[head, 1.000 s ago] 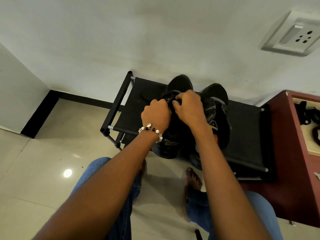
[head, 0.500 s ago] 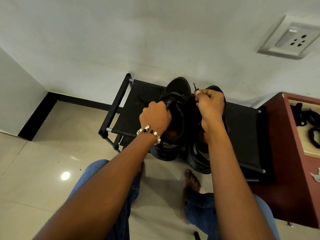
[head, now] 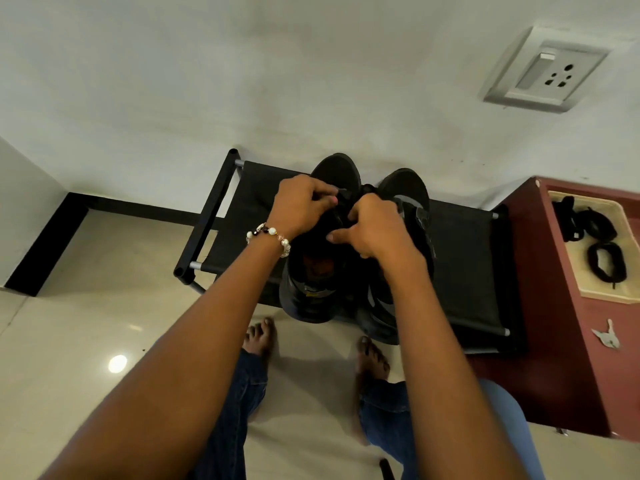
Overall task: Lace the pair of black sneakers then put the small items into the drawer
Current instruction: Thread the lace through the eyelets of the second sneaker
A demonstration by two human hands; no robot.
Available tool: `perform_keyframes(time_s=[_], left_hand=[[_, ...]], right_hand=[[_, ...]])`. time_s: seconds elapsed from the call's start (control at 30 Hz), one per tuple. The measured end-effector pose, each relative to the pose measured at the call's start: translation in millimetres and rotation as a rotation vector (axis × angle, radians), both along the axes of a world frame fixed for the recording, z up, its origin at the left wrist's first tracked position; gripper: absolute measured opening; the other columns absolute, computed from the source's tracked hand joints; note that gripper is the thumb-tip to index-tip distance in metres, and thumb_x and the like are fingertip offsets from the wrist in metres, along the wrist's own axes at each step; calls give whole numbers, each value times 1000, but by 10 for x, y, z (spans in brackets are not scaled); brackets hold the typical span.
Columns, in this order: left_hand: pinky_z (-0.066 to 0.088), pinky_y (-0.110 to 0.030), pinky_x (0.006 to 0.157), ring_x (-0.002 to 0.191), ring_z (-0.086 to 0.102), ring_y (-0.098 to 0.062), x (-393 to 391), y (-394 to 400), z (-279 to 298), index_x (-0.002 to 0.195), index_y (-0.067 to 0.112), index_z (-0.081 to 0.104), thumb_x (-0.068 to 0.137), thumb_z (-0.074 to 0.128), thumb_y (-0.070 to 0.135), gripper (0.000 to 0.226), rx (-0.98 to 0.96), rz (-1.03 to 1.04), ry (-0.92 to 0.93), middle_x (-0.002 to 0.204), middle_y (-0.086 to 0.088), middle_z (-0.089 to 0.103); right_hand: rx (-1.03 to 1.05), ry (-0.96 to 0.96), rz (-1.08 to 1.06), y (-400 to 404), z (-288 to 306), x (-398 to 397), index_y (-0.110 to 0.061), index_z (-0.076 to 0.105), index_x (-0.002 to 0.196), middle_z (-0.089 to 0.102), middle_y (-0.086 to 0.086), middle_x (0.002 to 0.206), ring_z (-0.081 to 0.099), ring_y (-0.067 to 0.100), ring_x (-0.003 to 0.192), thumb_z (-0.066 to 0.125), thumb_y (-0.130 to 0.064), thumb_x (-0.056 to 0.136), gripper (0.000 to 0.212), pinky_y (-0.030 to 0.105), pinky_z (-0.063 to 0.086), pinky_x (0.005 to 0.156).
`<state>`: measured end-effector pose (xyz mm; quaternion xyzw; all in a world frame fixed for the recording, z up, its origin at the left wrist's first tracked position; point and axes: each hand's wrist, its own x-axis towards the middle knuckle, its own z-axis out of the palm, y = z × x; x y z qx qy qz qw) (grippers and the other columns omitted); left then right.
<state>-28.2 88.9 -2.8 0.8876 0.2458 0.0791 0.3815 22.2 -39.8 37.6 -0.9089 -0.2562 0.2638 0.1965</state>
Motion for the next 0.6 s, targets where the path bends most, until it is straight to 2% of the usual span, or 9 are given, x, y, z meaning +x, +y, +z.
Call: perform_keyframes(time_s=[0.13,0.3,0.37,0.47,0.5,0.53,0.6], left_hand=[[46,-31,100,110,62,-17,76,13,16,109,13,73,91,65,20,22,88,10,56,113,-3,71],[51,-34,84,102,62,-24,137,-15,-9,100,15,77,84,70,21,18,204,61,117,105,-8,71],[47,-32,71,95,62,-28,176,-58,-44,94,17,76,83,71,23,14,282,92,131,103,-10,68],[43,-31,64,81,63,-28,172,-103,-91,84,13,72,86,65,26,14,380,113,127,90,-8,67],[44,-32,63,75,62,-26,152,-96,-96,79,11,71,87,63,26,19,328,142,113,82,-8,66],[45,-33,61,68,60,-25,133,-67,-97,74,7,69,87,61,25,24,199,203,83,74,-8,64],[45,-34,59,61,55,-21,79,31,-55,69,3,66,84,60,22,25,-355,398,-32,66,-8,61]], right_hand=[[-12,-152,11,40,-145,-138,-9,40,87,57,20,104,58,42,94,57,-22,93,22,36,38,67],[40,-218,-47,48,-194,-212,-9,39,77,49,9,79,53,37,80,50,-16,94,21,35,34,63],[59,-274,-54,48,-234,-277,-8,47,80,55,14,86,56,39,83,47,-14,96,17,36,34,63],[12,-352,-44,38,-305,-320,0,57,101,61,20,104,59,41,96,44,-8,99,16,35,36,66],[-4,-358,-42,39,-327,-319,0,57,103,61,20,106,59,41,98,44,-7,99,16,35,37,67],[-14,-354,-44,45,-341,-319,1,57,104,61,20,107,59,41,99,44,-5,99,15,36,38,68],[-13,-339,-56,61,-352,-328,1,58,106,60,20,108,59,41,100,46,-4,98,15,36,40,69]])
